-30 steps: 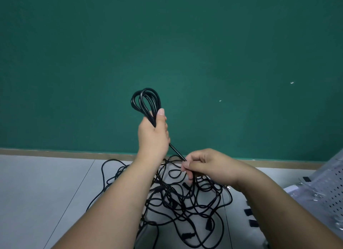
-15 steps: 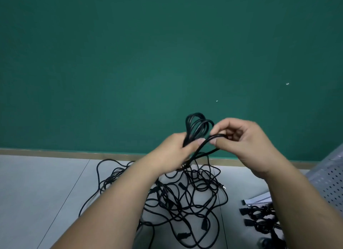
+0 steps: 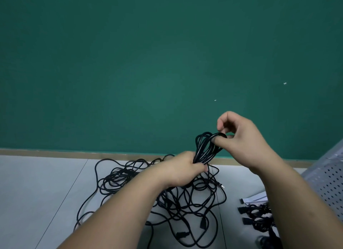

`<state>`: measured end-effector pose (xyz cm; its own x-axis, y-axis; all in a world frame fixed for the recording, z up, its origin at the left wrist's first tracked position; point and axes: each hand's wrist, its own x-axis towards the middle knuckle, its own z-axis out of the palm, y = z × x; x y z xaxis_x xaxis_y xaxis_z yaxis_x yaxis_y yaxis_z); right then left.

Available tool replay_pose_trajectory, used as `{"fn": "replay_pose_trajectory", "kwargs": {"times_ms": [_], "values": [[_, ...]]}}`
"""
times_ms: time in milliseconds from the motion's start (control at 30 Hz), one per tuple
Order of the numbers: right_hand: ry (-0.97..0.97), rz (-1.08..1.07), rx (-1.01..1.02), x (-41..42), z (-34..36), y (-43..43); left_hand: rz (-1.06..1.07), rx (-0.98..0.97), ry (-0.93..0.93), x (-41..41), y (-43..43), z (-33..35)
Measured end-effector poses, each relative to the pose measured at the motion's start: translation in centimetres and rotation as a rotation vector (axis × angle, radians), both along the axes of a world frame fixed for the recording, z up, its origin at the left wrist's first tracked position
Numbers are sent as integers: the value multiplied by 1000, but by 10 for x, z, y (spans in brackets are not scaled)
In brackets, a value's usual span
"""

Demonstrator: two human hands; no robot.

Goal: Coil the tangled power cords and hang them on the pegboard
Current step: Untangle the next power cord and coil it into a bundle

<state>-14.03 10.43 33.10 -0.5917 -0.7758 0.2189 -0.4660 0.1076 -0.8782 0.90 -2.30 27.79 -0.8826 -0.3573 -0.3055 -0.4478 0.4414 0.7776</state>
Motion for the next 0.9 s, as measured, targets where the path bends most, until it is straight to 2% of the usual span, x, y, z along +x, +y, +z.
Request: {"fn": "replay_pose_trajectory", "kwargs": {"times_ms": [100,200,267,367,500,800,900], "values": [[57,36,23,-8,0,4,5,128,61,1,-2,-3],[90,-26,54,-13,-5,5,11,239,120,3,-7,-3],[-12,-36,46,-12,-5,6,-13,162,119,4,-12,-2],[-221,4,33,-10,-3,7,-66,-68,106,3,-13,-1],[-330,41,59,-8,-1,9,-45,-157,155,0,-6,-7],[-341,-3,50,-15,-8,10,-156,-34,51,0,-7,1],[-313,46,37,-15,-9,12,-203,-3,35,4,-8,6]]}}
